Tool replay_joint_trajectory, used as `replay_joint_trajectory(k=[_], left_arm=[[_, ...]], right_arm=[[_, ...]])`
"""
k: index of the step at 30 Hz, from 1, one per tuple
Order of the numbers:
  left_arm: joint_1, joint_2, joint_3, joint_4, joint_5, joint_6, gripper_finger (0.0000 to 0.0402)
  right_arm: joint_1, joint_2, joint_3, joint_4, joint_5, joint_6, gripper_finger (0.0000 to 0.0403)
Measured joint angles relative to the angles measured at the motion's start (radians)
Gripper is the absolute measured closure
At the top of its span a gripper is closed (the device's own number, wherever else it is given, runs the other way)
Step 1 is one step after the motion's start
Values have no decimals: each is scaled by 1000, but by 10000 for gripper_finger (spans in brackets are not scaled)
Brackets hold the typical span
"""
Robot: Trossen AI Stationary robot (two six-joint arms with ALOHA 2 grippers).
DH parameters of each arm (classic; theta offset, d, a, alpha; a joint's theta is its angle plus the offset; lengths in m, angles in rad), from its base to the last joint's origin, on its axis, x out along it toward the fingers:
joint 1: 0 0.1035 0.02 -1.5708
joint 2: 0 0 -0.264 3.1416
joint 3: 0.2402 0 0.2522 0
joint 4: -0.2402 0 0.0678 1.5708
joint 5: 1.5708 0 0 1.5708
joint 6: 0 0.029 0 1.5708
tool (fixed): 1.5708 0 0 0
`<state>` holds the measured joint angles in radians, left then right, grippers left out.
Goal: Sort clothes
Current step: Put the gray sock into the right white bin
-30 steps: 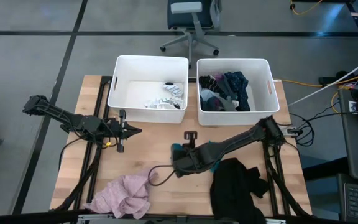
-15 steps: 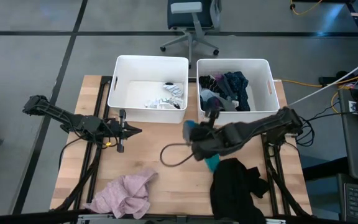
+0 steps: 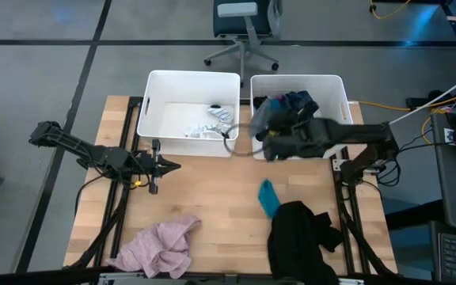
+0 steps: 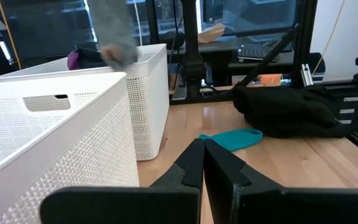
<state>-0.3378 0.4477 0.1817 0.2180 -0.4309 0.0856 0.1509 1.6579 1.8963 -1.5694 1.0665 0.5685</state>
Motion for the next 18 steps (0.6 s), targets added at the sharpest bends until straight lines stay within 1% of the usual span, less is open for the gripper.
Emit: replay_joint_trajectory(k=[5,9,12,15,18], left_arm=[[0,0,0,0,0,0,400],[0,0,0,0,0,0,400],[0,0,0,0,0,0,400],[0,0,0,2,0,0,400],[0,0,0,3,0,0,400]], right_arm=[[-90,-44,-38,-2,12,8,398],[-158,-57,-106,-1,-25,13,397],[-196,-56,-179,27,-106,15,397],[-230,-55,-261,117,-205,5,397],[-261,-54,-325,201,-256,1,397]])
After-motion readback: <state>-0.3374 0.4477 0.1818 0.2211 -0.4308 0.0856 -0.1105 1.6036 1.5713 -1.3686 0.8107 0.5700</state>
